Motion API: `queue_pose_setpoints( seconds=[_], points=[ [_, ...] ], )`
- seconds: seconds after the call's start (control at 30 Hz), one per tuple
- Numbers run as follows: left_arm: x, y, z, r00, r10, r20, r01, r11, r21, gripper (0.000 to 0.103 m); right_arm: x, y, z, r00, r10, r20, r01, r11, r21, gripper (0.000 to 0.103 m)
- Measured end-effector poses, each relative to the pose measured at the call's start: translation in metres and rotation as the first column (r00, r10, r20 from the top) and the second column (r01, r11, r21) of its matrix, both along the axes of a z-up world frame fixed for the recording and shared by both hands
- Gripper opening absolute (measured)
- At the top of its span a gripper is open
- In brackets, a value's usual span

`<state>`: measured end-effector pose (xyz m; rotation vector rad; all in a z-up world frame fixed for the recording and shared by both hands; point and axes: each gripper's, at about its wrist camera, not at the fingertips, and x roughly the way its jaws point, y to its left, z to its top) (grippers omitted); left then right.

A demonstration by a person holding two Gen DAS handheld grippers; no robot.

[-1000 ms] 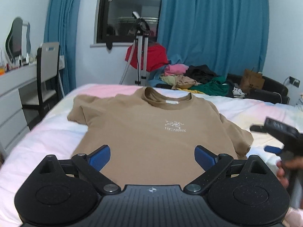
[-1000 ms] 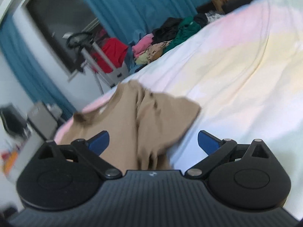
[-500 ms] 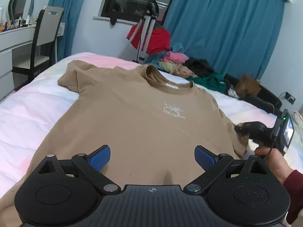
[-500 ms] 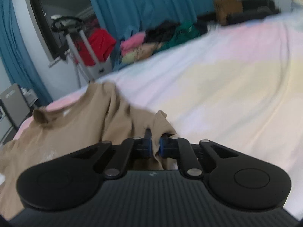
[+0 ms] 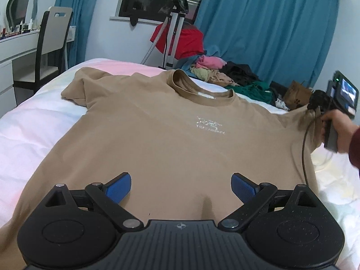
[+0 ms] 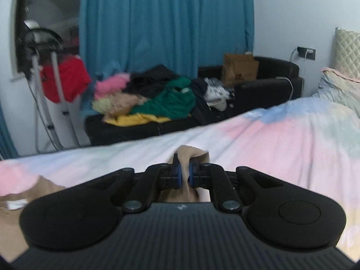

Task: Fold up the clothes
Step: 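Grasp the shirt sleeve with the right gripper and smooth it outward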

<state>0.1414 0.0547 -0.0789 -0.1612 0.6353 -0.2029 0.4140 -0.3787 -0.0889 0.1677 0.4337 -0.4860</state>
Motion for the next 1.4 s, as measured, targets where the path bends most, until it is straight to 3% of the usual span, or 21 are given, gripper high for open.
queue_pose_setpoints(
  seconds=[0.07,0.13,0.17,0.2,0.27,0.37,0.57,0.63,0.73,0.8,0.87,0.93,0.97,1.0,1.07,1.2,1.4],
  points=[
    [0.007,-0.002,-0.006,1.000,-0.001,-0.016,0.001,1.000,0.005,0.097,-0.002,-0.006,-0.010,1.000,0.004,-0.002,-0.004,0.998,0.065,0.013],
    [0.014,-0.001,-0.010,1.000,0.005,-0.031,-0.005,1.000,0.000,0.096,-0.011,-0.011,-0.020,1.000,0.012,0.013,-0.014,0.990,0.143,0.021],
    [0.016,0.000,-0.010,0.999,0.011,-0.033,-0.011,1.000,-0.001,0.096,-0.016,-0.014,-0.025,1.000,0.016,0.021,-0.019,0.983,0.181,0.039],
    [0.018,0.001,-0.011,0.999,0.017,-0.034,-0.017,1.000,-0.001,0.096,-0.021,-0.016,-0.030,0.999,0.019,0.029,-0.025,0.975,0.219,0.063],
    [0.020,0.004,-0.012,0.999,0.031,-0.033,-0.031,1.000,-0.003,0.096,-0.030,-0.021,-0.041,0.999,0.025,0.045,-0.037,0.955,0.295,0.089],
    [0.018,0.007,-0.012,0.998,0.047,-0.036,-0.048,0.999,-0.008,0.096,-0.059,-0.025,-0.054,0.995,0.012,0.097,-0.051,0.912,0.407,0.087],
    [0.006,0.004,-0.009,0.998,0.048,-0.027,-0.048,0.999,-0.006,0.096,-0.130,-0.024,-0.097,0.986,-0.045,0.161,-0.066,0.780,0.622,0.089],
    [0.002,0.004,-0.008,0.999,0.044,-0.027,-0.045,0.999,-0.016,0.096,-0.139,-0.024,-0.113,0.983,-0.041,0.180,-0.093,0.733,0.674,0.088],
    [-0.001,0.004,-0.009,0.999,0.048,-0.025,-0.048,0.998,-0.033,0.096,-0.143,-0.018,-0.121,0.974,-0.050,0.219,-0.112,0.739,0.665,0.081],
    [0.000,0.004,-0.011,0.998,0.052,-0.027,-0.053,0.998,-0.042,0.096,-0.137,-0.016,-0.122,0.979,-0.068,0.194,-0.073,0.766,0.638,0.051],
    [0.003,0.004,-0.013,0.998,0.053,-0.032,-0.054,0.997,-0.046,0.096,-0.130,-0.014,-0.122,0.984,-0.083,0.158,-0.035,0.780,0.624,0.033],
    [0.008,0.003,-0.016,0.998,0.054,-0.043,-0.056,0.997,-0.052,0.096,-0.122,-0.012,-0.123,0.988,-0.088,0.124,-0.008,0.784,0.620,0.030],
    [0.010,0.002,-0.017,0.998,0.052,-0.045,-0.054,0.997,-0.053,0.096,-0.120,-0.010,-0.120,0.989,-0.069,0.132,-0.028,0.783,0.621,0.023],
    [0.011,0.001,-0.018,0.998,0.049,-0.045,-0.052,0.997,-0.052,0.096,-0.120,-0.007,-0.114,0.989,-0.052,0.142,-0.045,0.794,0.606,0.006],
    [0.011,0.000,-0.017,0.998,0.045,-0.040,-0.047,0.998,-0.038,0.096,-0.124,-0.001,-0.101,0.985,-0.031,0.171,-0.072,0.822,0.565,0.005],
    [0.009,0.006,-0.012,0.998,0.052,-0.027,-0.053,0.998,-0.042,0.096,-0.149,-0.005,-0.090,0.973,-0.067,0.220,-0.069,0.827,0.558,0.005],
    [0.005,0.012,-0.008,0.997,0.070,-0.020,-0.071,0.996,-0.056,0.096,-0.190,-0.022,-0.112,0.965,-0.141,0.222,-0.042,0.750,0.660,0.008]
  ],
)
